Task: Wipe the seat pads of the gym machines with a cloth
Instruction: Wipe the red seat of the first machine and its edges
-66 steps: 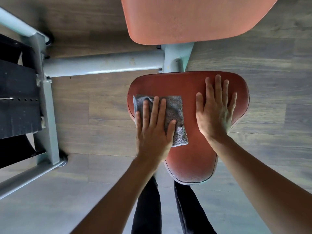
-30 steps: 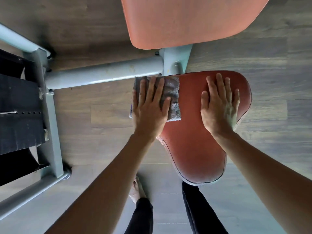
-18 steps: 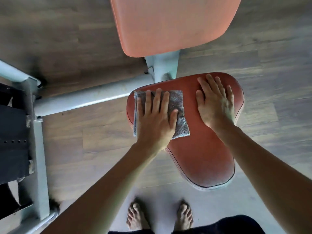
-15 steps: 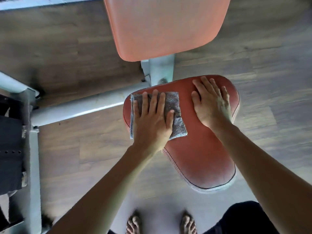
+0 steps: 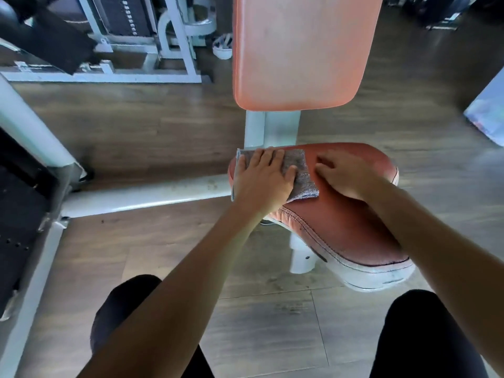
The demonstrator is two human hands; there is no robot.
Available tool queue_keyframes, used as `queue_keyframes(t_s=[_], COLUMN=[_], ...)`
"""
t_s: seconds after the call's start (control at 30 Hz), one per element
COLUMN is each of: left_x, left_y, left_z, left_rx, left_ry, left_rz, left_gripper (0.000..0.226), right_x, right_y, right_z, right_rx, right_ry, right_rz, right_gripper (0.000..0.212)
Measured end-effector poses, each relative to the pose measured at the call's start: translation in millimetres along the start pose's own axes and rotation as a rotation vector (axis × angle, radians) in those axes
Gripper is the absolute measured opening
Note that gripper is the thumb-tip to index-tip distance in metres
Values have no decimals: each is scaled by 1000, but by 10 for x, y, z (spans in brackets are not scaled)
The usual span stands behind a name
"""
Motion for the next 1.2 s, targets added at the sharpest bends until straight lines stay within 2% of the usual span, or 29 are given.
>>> queue_keyframes(t_s=[0.1,0.3,0.57,0.63,0.73,0.8,0.87,0.97,1.0,1.13,1.2], left_x=[66,81,99,91,-24,-124,-132,-143,-196,-264,-248], left_y=[51,31,-77,-83,-72,-49,96,494,503,-18,65], left_z=[-49,-37,-301,-444,-721,-793,-725,-514,-523,-838,-779], left_rx=[32,31,80,136,356,464,502,504,512,566,581], left_ry=[46,115,284,458,998,1265,1354,1365,1406,1719,1656], left_rz=[15,55,148,168,130,102,173,396,403,107,114], left_gripper=[60,60,52,49,45,49,51,52,52,43,44], right_x=[-99,-133,-174,-175,-179,-177,-169,-160,-163,-167,-165], right_y=[46,146,126,129,122,125,120,134,140,143,155], right_z=[-216,-332,-324,-318,-324,-343,-365,-396,-408,-436,-436], right_rx=[10,-1,2,-9,-15,-29,-45,-51,-50,-47,-43], right_ry=[-12,73,88,95,84,80,87,97,96,98,99], right_rz=[-44,30,17,10,6,8,10,2,0,6,3], right_gripper=[23,42,46,47,50,50,50,50,50,50,50])
Point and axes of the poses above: each hand's wrist, its own y-axis away from the middle knuckle, its own x-axis out of the back of the hand, z = x × y, the point moved 6 cm from there along -y, towards the middle knuckle, and after that the axes turned 6 degrees about x, right-handed, at the moved point
